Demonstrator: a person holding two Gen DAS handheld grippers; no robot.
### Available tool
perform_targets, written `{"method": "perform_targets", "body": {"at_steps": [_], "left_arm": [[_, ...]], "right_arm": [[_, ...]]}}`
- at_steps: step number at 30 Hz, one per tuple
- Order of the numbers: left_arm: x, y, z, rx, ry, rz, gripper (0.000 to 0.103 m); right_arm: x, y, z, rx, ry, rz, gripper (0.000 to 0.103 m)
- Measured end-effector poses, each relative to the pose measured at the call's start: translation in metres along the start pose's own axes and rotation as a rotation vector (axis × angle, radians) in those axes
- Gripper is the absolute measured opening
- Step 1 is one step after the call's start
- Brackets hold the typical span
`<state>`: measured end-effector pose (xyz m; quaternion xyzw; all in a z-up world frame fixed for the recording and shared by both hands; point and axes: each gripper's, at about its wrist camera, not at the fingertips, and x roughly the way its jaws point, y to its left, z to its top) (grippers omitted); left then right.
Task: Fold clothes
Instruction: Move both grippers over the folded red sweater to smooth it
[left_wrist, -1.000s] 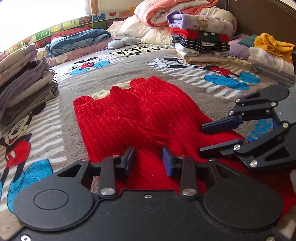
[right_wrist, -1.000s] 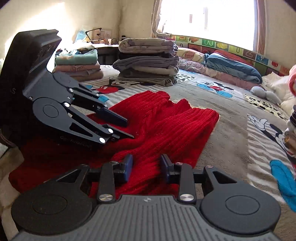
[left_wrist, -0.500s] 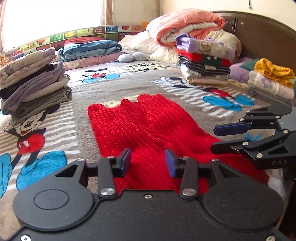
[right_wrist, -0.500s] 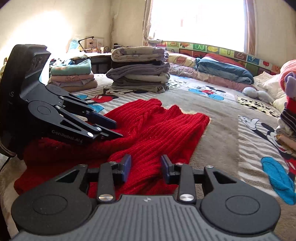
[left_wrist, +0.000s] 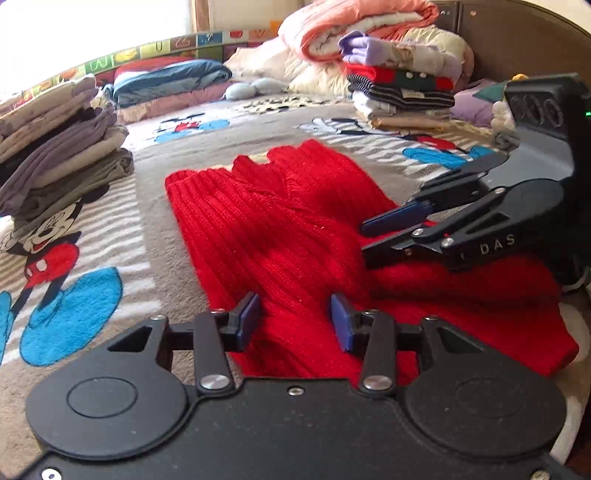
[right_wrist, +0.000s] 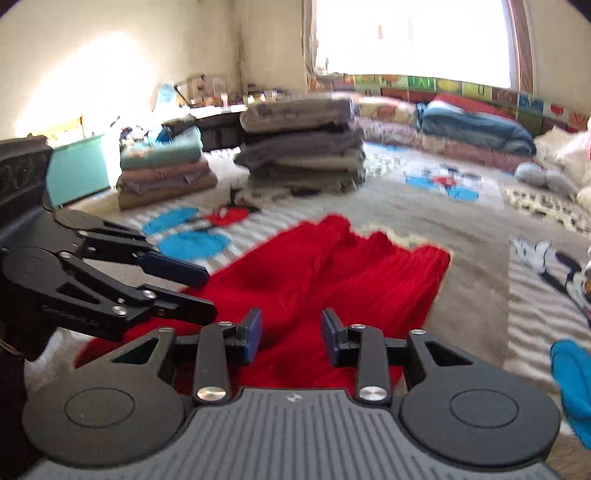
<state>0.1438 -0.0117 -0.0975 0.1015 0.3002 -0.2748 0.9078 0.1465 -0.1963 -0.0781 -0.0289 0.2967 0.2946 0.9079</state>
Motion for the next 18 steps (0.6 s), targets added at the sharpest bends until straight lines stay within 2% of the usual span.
{"method": "perform_targets", "body": {"at_steps": [3,6,9,11,12,13,14,15,16,18], "left_arm": [[0.000,0.006,-0.002,-0.021,-0.003,-0.020,0.042],[-0.001,0.005,-0.002,-0.026,-0.006,-0.015,0.042],[-0.013,0.006,-0.003,-0.078,-0.044,0.000,0.044],[-0.029,0.003,-0.003,-0.105,-0.085,0.024,0.051],[-0.041,0.000,-0.004,-0.102,-0.120,0.038,0.055],[-0.053,-0.003,-0.007,-0.092,-0.157,0.051,0.059],[-0.064,-0.006,-0.010,-0.079,-0.184,0.067,0.059],[-0.074,-0.010,-0.013,-0.063,-0.200,0.083,0.060],[-0.084,-0.013,-0.017,-0.045,-0.217,0.090,0.062],[-0.100,-0.018,-0.026,0.000,-0.244,0.102,0.066]], "right_arm": [[0.012,-0.028,-0.020,0.112,-0.034,0.119,0.034],[0.012,-0.027,-0.018,0.107,-0.015,0.128,0.033],[0.010,-0.025,-0.018,0.106,-0.025,0.120,0.033],[0.004,-0.017,-0.017,0.074,-0.042,0.086,0.035],[-0.005,-0.011,-0.018,0.065,-0.058,0.065,0.037],[-0.017,-0.008,-0.021,0.071,-0.080,0.047,0.044],[-0.031,-0.005,-0.024,0.084,-0.106,0.036,0.056],[-0.047,-0.003,-0.031,0.100,-0.134,0.030,0.061],[-0.060,0.000,-0.038,0.099,-0.149,0.014,0.065],[-0.084,0.008,-0.051,0.067,-0.150,-0.033,0.065]]}}
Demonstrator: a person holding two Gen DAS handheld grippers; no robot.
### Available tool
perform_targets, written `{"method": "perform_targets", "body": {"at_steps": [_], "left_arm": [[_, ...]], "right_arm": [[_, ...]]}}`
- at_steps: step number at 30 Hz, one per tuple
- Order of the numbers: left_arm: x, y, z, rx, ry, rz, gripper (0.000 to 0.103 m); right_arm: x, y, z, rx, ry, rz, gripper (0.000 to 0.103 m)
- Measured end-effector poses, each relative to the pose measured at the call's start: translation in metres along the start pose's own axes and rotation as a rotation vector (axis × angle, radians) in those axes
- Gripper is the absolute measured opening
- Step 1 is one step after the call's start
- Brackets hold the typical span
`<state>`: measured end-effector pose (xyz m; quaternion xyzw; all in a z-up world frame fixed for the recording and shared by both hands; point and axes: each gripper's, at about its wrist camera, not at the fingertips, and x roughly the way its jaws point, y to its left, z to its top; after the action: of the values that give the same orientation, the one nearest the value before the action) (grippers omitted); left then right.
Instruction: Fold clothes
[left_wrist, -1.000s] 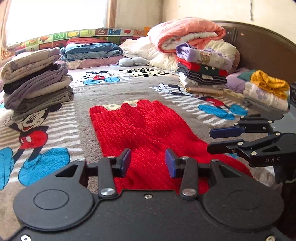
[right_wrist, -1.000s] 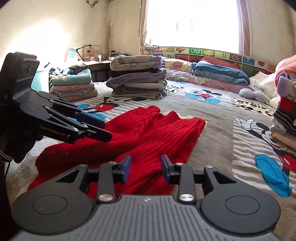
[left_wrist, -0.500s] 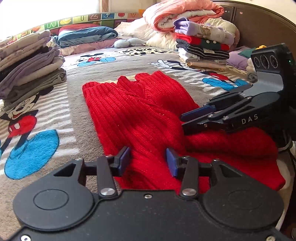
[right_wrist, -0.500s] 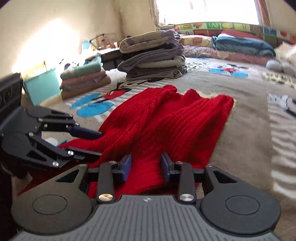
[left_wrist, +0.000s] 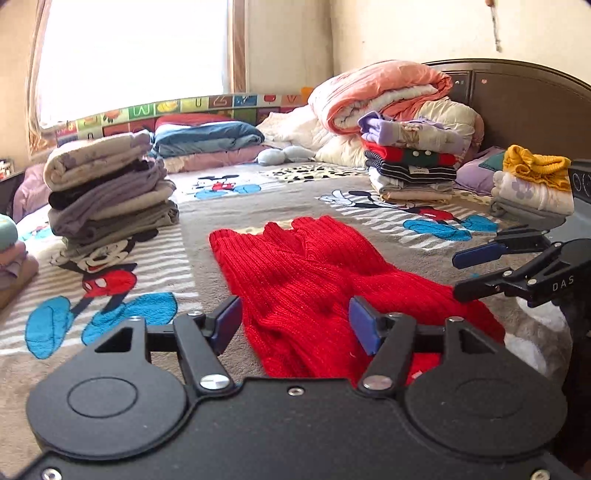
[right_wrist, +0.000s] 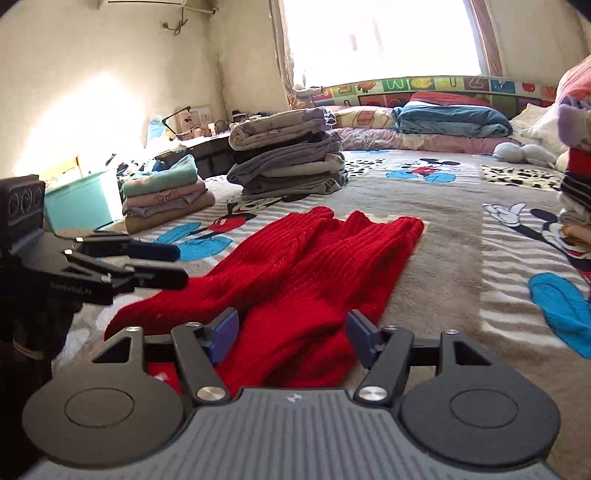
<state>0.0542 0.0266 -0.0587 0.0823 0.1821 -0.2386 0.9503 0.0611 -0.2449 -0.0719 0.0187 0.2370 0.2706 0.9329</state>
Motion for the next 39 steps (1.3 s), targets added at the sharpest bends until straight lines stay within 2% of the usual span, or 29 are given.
{"method": "perform_targets", "body": {"at_steps": [5,9,14,18,21,25,28,30,31,32,35,39], "left_arm": [[-0.032,-0.004,-0.021,0.104,0.007,0.024,0.068],[-0.043,-0.013,-0.043,0.250,0.056,0.049,0.068],[-0.040,-0.036,-0.063,0.448,0.098,0.056,0.068],[-0.030,-0.055,-0.080,0.613,0.119,0.077,0.068],[-0.022,-0.065,-0.093,0.718,0.086,0.111,0.068],[-0.013,-0.067,-0.092,0.711,0.065,0.140,0.068],[-0.007,-0.068,-0.088,0.693,0.055,0.160,0.068],[-0.005,-0.069,-0.084,0.672,0.060,0.156,0.059],[-0.004,-0.071,-0.083,0.668,0.065,0.150,0.036],[-0.003,-0.076,-0.083,0.676,0.070,0.149,0.029],[-0.007,-0.083,-0.081,0.683,0.078,0.150,0.024],[-0.022,-0.083,-0.071,0.653,0.077,0.125,0.023]], "right_arm": [[-0.050,0.018,-0.020,-0.112,-0.036,-0.053,0.065],[-0.065,0.033,-0.045,-0.274,0.034,-0.127,0.065],[-0.059,0.059,-0.071,-0.469,0.120,-0.196,0.064],[-0.047,0.076,-0.076,-0.581,0.130,-0.228,0.064],[-0.036,0.085,-0.080,-0.651,0.122,-0.261,0.064],[-0.022,0.090,-0.081,-0.702,0.092,-0.295,0.064],[-0.014,0.096,-0.081,-0.731,0.074,-0.303,0.058],[-0.010,0.103,-0.083,-0.763,0.072,-0.292,0.046],[-0.008,0.105,-0.083,-0.774,0.076,-0.280,0.039],[-0.006,0.106,-0.083,-0.772,0.085,-0.265,0.033],[-0.007,0.102,-0.074,-0.703,0.098,-0.225,0.027],[-0.020,0.107,-0.071,-0.683,0.083,-0.189,0.024]]}}
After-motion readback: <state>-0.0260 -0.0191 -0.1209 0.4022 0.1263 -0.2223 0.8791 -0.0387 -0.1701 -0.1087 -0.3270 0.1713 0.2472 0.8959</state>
